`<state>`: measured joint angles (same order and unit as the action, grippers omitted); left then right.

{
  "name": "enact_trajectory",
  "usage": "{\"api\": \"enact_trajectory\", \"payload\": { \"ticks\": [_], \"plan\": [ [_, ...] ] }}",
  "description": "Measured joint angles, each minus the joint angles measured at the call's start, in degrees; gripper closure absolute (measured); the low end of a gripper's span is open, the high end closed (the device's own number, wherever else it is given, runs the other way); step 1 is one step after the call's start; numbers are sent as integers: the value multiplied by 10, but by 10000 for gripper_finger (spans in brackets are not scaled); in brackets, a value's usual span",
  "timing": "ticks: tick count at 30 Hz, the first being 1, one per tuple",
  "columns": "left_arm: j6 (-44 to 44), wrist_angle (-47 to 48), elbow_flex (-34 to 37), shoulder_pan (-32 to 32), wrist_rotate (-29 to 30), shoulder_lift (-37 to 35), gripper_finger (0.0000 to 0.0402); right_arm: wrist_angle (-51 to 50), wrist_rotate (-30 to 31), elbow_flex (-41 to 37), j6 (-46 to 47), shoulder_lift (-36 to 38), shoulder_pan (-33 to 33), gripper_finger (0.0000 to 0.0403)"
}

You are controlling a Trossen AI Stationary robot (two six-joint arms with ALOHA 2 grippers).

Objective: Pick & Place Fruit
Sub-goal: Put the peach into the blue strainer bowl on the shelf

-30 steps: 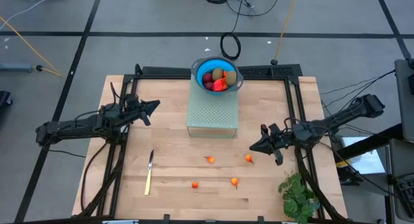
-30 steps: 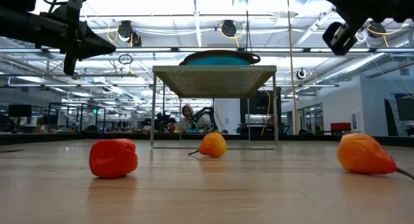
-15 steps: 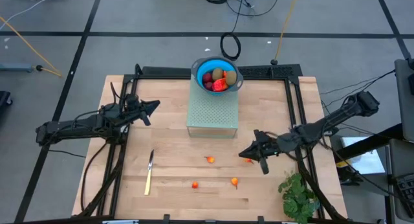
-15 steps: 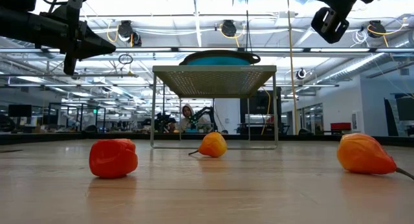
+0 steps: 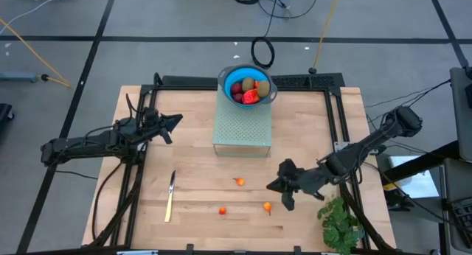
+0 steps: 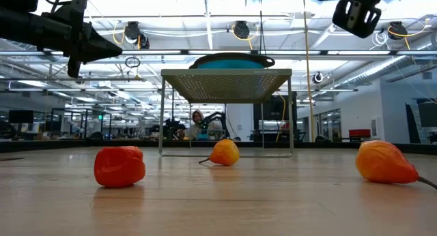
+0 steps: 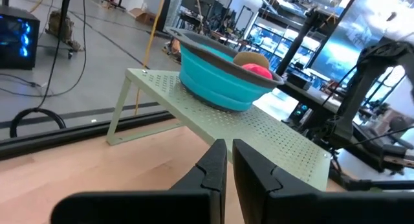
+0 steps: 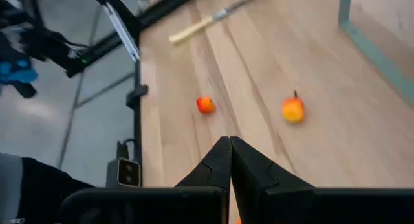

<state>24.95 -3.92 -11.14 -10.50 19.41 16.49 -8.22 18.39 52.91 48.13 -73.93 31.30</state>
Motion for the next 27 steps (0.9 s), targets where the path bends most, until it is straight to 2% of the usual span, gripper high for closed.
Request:
{"api": "enact_trajectory", "payload": {
  "ticks": [11,17,22,27],
  "plan": [
    [-9,49,0,0,0,0,376,-225,-5,116,98,-74,7,403],
    [-11,58,0,0,0,0,376,-283,-23,125,150,-89,8,403],
    [-52,58,0,0,1,0,376,-336,-44,125,200,-102,10,403],
    [-90,58,0,0,1,0,376,-368,-50,125,202,-103,10,403]
  ]
}}
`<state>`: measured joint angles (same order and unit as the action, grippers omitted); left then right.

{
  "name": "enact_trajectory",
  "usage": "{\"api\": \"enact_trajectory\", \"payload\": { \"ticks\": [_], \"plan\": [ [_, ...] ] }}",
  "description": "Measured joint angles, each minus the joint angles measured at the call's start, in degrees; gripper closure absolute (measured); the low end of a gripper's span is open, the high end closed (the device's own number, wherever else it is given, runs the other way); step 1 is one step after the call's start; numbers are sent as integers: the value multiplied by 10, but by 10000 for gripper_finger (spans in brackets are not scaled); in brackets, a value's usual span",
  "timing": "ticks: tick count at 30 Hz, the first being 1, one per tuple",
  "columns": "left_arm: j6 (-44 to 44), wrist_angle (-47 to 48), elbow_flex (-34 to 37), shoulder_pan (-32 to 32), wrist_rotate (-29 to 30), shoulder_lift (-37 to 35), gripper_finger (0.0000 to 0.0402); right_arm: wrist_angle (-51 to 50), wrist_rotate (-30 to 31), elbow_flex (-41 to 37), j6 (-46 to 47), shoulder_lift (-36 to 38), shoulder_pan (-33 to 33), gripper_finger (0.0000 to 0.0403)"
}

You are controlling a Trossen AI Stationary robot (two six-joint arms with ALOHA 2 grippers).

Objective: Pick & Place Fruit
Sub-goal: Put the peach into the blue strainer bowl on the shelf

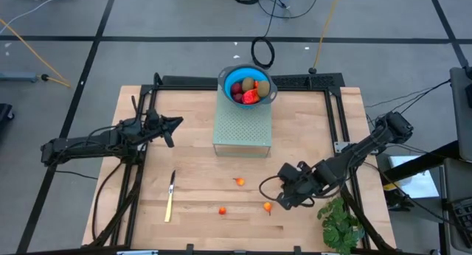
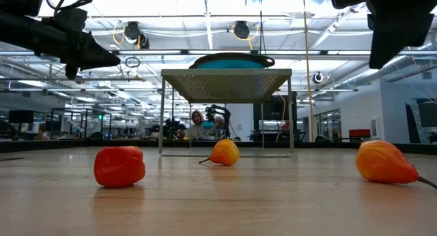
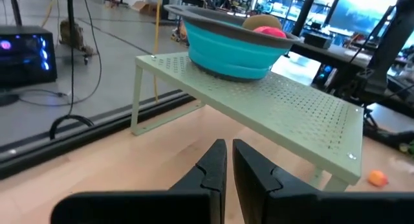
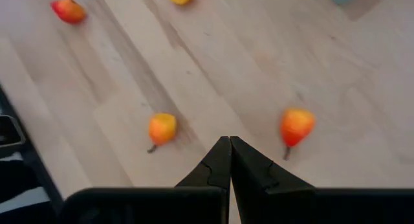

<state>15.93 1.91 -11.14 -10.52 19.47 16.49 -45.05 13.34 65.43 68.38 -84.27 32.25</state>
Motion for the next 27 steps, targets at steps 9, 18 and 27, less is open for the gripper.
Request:
{"api": "enact_trajectory", "payload": {
  "ticks": [9,18,27],
  "plan": [
    [-43,0,0,0,0,0,376,-28,-1,0,-19,0,-4,394],
    [-58,0,0,0,-91,0,376,-28,-36,0,-21,0,-7,332],
    [-58,0,0,0,-184,0,376,-28,-45,0,-20,0,-7,247]
  ]
}}
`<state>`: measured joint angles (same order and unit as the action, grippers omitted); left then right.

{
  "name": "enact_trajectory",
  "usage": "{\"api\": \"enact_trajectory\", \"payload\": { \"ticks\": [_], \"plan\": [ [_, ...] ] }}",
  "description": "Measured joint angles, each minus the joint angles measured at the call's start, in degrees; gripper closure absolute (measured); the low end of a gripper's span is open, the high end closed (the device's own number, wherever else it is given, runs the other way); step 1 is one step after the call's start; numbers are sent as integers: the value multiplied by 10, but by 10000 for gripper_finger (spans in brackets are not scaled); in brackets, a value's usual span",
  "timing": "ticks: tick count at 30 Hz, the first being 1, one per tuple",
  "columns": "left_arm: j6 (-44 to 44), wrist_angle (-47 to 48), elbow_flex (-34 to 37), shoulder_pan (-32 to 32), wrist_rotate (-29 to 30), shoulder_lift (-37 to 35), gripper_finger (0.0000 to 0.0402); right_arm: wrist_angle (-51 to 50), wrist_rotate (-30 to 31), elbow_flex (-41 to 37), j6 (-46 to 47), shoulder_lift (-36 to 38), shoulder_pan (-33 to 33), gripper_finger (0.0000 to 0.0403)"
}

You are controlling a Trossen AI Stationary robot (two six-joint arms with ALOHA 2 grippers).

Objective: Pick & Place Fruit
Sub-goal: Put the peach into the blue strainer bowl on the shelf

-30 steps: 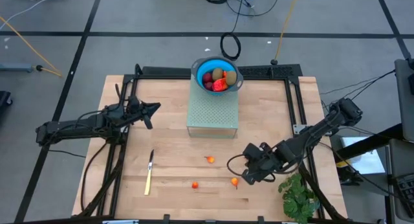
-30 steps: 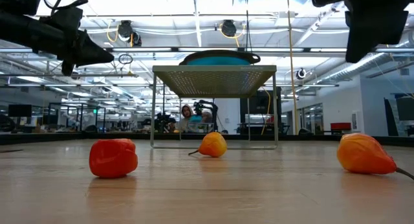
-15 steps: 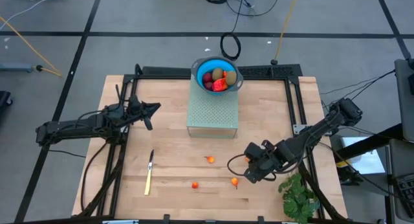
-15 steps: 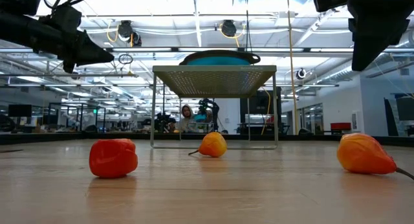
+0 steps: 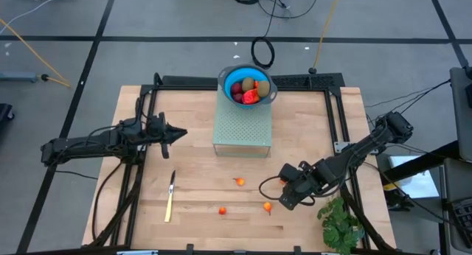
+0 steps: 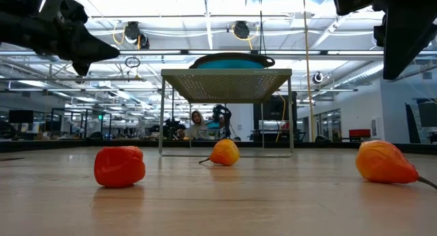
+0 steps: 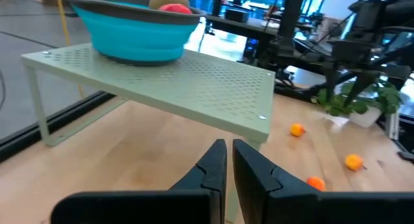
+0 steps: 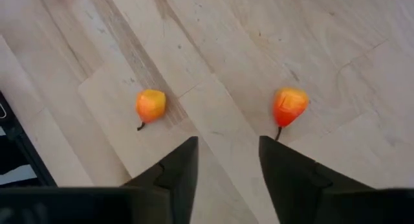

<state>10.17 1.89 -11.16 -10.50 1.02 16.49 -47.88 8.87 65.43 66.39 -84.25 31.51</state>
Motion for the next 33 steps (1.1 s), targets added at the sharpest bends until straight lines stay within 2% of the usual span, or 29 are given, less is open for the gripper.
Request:
{"api": "enact_trajectory", "payload": {
  "ticks": [6,13,33],
  "plan": [
    [-12,0,0,0,0,0,376,2,-1,-4,16,0,-9,195],
    [-15,0,0,0,0,0,376,51,-20,-47,20,0,-24,154],
    [-15,0,0,0,5,0,376,125,-30,-139,4,0,-79,151]
  ]
}}
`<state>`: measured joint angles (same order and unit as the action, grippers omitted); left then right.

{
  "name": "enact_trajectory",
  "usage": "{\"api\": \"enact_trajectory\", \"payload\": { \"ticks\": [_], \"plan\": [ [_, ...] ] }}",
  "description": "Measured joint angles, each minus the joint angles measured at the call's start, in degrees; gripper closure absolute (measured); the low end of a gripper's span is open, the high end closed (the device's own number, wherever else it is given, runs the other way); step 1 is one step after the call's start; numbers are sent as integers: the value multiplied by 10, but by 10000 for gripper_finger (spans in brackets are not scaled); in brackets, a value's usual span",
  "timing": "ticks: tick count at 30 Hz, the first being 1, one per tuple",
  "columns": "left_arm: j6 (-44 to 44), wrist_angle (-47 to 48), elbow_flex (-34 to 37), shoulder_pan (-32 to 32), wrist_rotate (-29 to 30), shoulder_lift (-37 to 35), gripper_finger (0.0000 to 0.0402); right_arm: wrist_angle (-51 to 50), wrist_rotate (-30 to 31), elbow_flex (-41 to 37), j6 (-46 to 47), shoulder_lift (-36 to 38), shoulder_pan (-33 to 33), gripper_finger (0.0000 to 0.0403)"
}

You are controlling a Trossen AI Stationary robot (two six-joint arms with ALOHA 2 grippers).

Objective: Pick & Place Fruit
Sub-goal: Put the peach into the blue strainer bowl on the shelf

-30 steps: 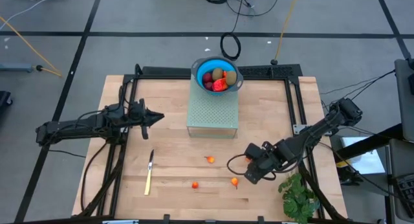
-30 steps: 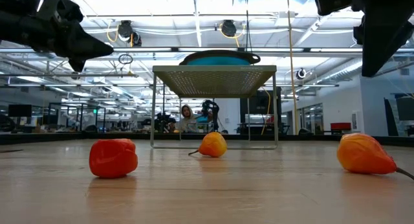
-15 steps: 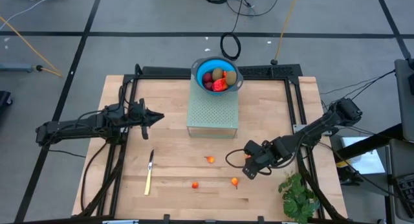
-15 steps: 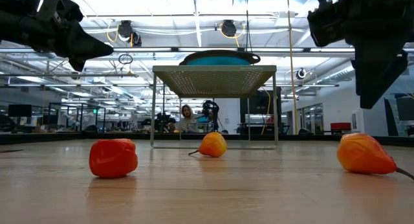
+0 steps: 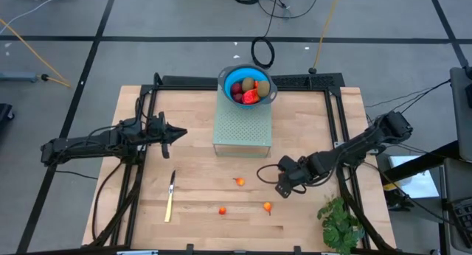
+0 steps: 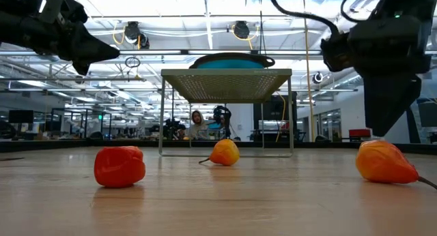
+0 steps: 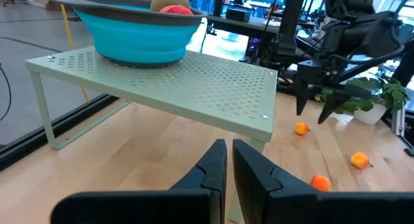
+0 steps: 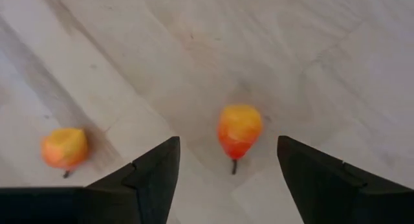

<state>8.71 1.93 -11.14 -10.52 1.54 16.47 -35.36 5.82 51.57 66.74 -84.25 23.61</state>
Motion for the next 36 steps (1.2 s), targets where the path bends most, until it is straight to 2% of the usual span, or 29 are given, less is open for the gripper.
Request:
{"api": "enact_trajectory", "payload": {
  "ticks": [30,36],
  "plan": [
    [0,0,0,0,1,0,376,114,2,-94,7,0,-12,152],
    [0,0,0,0,20,0,376,115,4,-97,14,0,-12,184]
  ]
}}
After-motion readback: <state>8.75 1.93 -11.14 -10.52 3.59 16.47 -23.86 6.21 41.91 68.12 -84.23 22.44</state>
